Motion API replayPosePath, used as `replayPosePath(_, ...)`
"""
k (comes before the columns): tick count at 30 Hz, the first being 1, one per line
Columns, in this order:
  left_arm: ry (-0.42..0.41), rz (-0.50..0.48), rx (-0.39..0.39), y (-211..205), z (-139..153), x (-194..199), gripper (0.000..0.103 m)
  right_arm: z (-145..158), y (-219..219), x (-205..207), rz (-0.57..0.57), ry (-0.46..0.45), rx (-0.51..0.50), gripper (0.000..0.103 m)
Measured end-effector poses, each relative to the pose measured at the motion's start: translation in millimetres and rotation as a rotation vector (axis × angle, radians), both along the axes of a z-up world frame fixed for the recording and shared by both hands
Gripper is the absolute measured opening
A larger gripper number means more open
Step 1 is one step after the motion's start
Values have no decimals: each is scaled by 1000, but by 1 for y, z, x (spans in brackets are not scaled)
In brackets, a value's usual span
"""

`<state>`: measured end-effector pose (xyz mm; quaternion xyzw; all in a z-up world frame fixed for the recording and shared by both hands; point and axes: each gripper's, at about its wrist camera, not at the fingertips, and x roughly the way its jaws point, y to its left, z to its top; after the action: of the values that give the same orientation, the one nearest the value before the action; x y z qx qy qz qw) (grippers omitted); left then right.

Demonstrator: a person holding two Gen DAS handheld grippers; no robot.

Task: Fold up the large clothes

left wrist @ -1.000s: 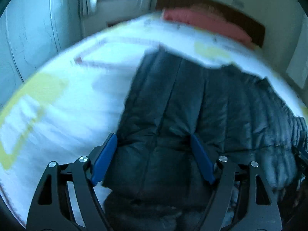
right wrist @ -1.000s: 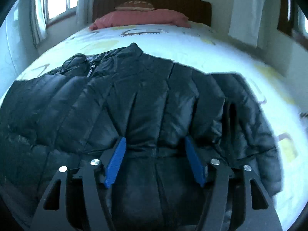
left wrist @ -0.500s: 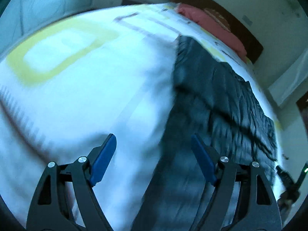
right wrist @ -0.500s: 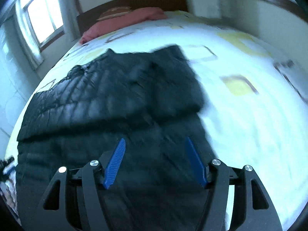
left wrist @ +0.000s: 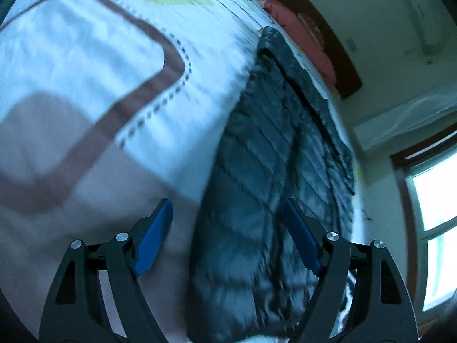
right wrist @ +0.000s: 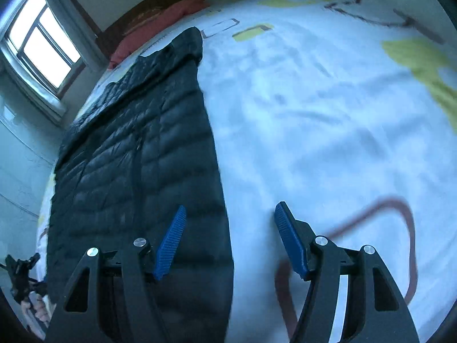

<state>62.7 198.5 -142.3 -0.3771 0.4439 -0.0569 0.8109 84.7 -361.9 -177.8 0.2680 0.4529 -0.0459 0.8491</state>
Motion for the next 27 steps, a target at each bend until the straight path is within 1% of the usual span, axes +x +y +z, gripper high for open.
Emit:
replayPosePath(4, -20, -3, -44, -6, -1, -15, 79, 3, 6, -25, 20, -43, 51, 65)
replayPosePath(7, -20, -15, -77, -13, -2, -19, 79, 1, 12, -38, 62, -64, 145, 65)
replayPosePath(9, -22, -10, -108, -17, -5, -23, 77, 0, 16, -44, 77, -74, 185, 65)
replayPosePath(11, -24, 0, -124, -22, -7, -26, 73, -3, 19, -50, 83, -87, 252, 65)
replayPosePath(13, -34, 13, -117, -24, -7, -29, 69, -7, 23, -55, 78, -100, 301, 65)
replayPosePath(17, -42, 60, -181, -22, -11, -34, 64, -9, 28, -56, 86, -123, 373, 64)
replayPosePath(19, -43, 80, -200, -20, -13, -36, 63, -9, 32, -56, 94, -129, 380, 64)
replayPosePath(21, -39, 108, -202, -15, -15, -37, 63, -9, 34, -54, 94, -131, 381, 63)
replayPosePath(23, -40, 124, -204, -13, -18, -36, 63, -11, 33, -52, 90, -135, 393, 58)
replayPosePath(24, -37, 124, -196, -14, -18, -34, 63, -12, 33, -50, 87, -133, 399, 55)
replayPosePath(27, -41, 97, -142, -20, -13, -32, 63, -15, 32, -46, 80, -132, 406, 52)
